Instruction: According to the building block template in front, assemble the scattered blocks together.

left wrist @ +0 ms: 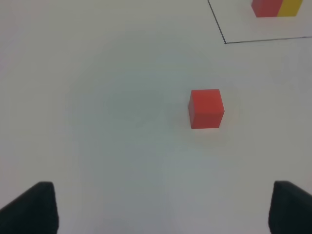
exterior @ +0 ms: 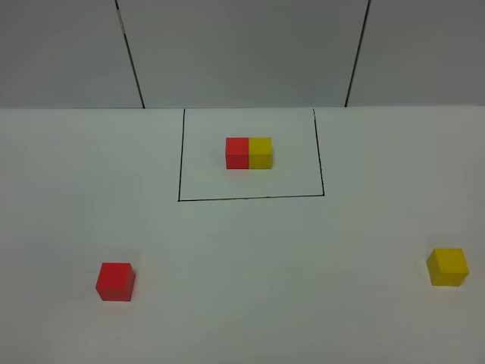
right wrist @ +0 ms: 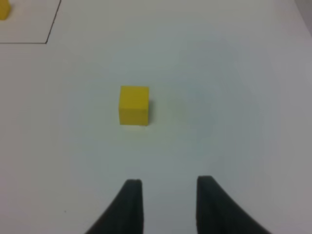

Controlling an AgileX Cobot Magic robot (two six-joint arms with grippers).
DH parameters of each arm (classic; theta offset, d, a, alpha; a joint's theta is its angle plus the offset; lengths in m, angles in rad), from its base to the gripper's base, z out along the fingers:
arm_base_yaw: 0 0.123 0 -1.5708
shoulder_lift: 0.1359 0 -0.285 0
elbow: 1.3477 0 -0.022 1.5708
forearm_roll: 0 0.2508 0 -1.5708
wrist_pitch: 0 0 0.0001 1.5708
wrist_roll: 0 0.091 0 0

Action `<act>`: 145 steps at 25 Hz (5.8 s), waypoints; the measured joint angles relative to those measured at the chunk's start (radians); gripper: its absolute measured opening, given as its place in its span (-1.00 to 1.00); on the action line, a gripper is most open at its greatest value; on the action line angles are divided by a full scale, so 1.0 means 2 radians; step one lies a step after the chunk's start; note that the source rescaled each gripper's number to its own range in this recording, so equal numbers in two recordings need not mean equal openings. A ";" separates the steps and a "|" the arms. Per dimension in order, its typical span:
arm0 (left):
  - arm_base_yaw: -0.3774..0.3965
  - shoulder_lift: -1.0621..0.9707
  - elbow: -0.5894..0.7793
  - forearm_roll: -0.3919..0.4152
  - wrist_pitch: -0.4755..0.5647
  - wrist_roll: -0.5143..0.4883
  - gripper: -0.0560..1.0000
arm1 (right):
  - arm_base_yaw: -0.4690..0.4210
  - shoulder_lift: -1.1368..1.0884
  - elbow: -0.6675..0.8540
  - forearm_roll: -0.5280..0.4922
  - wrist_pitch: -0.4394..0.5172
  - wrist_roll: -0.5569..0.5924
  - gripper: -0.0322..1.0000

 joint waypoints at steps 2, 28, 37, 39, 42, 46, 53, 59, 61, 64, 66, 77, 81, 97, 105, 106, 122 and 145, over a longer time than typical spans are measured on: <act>0.000 0.000 0.000 0.000 0.000 0.000 0.94 | 0.000 0.000 0.000 0.000 0.000 0.000 -0.94; 0.000 0.432 -0.127 -0.016 -0.018 -0.031 0.76 | 0.000 0.000 0.000 0.000 0.000 0.000 -0.94; -0.053 0.697 -0.242 -0.050 -0.027 -0.038 0.75 | 0.000 0.000 0.000 0.000 0.000 0.000 -0.94; -0.083 0.738 -0.256 -0.037 -0.036 -0.060 0.75 | 0.000 0.000 0.000 0.000 0.000 0.000 -0.94; -0.116 0.786 -0.274 -0.010 -0.044 -0.094 0.75 | 0.000 0.000 0.000 0.000 0.000 0.000 -0.94; -0.142 0.832 -0.289 0.003 -0.064 -0.111 0.74 | 0.000 0.000 0.000 0.000 0.000 0.000 -0.94; -0.153 0.877 -0.295 0.008 -0.085 -0.117 0.74 | 0.000 0.000 0.000 0.000 0.000 0.000 -0.94; -0.154 0.881 -0.295 0.049 -0.090 -0.140 0.73 | 0.000 0.000 0.000 0.000 0.000 0.000 -0.94; -0.154 0.884 -0.295 0.052 -0.099 -0.141 0.73 | 0.000 0.000 0.000 0.000 0.000 0.000 -0.94; -0.154 0.897 -0.295 0.052 -0.110 -0.141 0.73 | 0.000 0.000 0.000 0.000 0.000 0.000 -0.94; -0.154 0.910 -0.295 0.052 -0.113 -0.141 0.73 | 0.000 0.000 0.000 0.000 0.000 0.000 -0.94; -0.154 0.965 -0.295 0.041 -0.135 -0.140 0.71 | 0.000 0.000 0.000 0.000 0.000 0.000 -0.94; -0.154 0.973 -0.295 0.039 -0.144 -0.140 0.67 | 0.000 0.000 0.000 0.000 0.000 0.000 -0.94; -0.154 0.996 -0.296 0.031 -0.153 -0.140 -0.22 | 0.000 0.000 0.000 0.000 0.000 0.000 -0.94; -0.154 0.986 -0.300 0.032 -0.132 -0.125 -0.88 | 0.000 0.000 0.000 0.000 0.000 0.000 -0.94; -0.154 0.980 -0.305 0.032 -0.126 -0.112 -0.88 | 0.000 0.000 0.000 0.000 0.000 0.000 -0.94; -0.178 1.032 -0.582 0.035 0.060 0.257 -0.88 | 0.000 0.000 0.000 0.000 0.000 0.003 -0.94; -0.289 1.194 -0.714 0.089 0.036 0.463 -0.88 | 0.000 0.000 0.000 0.000 0.000 0.006 -0.94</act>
